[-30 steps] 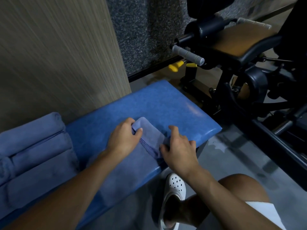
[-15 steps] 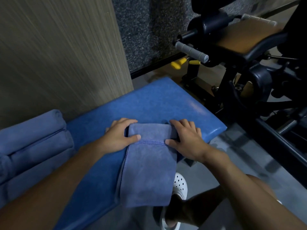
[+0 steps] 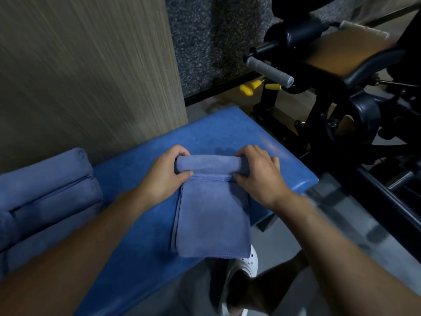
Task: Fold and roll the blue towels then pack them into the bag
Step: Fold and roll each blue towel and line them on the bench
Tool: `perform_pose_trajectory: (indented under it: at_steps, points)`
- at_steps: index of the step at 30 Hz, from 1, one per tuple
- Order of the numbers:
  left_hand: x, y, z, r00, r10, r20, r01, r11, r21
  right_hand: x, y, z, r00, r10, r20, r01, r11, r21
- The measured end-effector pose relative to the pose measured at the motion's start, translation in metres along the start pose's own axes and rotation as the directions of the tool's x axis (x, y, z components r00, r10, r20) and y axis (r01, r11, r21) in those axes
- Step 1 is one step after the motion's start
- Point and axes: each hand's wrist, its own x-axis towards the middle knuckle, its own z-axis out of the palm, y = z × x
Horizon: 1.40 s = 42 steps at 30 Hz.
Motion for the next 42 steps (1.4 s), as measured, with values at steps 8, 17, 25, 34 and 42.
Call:
perform_pose_trajectory:
  at_steps: [8, 17, 25, 34, 42]
  points:
    - [-0.042, -0.011, -0.002, 0.982, 0.188, 0.033, -0.191, 0.976, 0.108, -0.026, 0.001, -0.013, 0.991, -0.063, 0.119, 0.048, 0.992, 0.119]
    - [-0.074, 0.000, 0.002, 0.990, 0.137, 0.042, -0.137, 0.991, 0.001, -0.048, 0.000, -0.015, 0.990, -0.089, 0.111, 0.069, 0.982, 0.176]
    - [-0.067, -0.006, 0.006, 0.983, -0.116, 0.143, 0.121, 0.992, -0.026, -0.051, 0.005, -0.013, 0.968, 0.053, 0.246, -0.088, 0.987, 0.132]
    - [-0.057, -0.011, 0.000, 0.968, -0.134, 0.214, 0.168, 0.974, -0.152, -0.040, 0.003, -0.016, 0.955, 0.012, 0.297, -0.076, 0.976, 0.205]
    - [-0.047, -0.001, -0.008, 0.999, 0.009, -0.040, -0.012, 0.996, -0.085, -0.027, -0.013, -0.009, 0.993, -0.114, 0.015, 0.112, 0.989, 0.099]
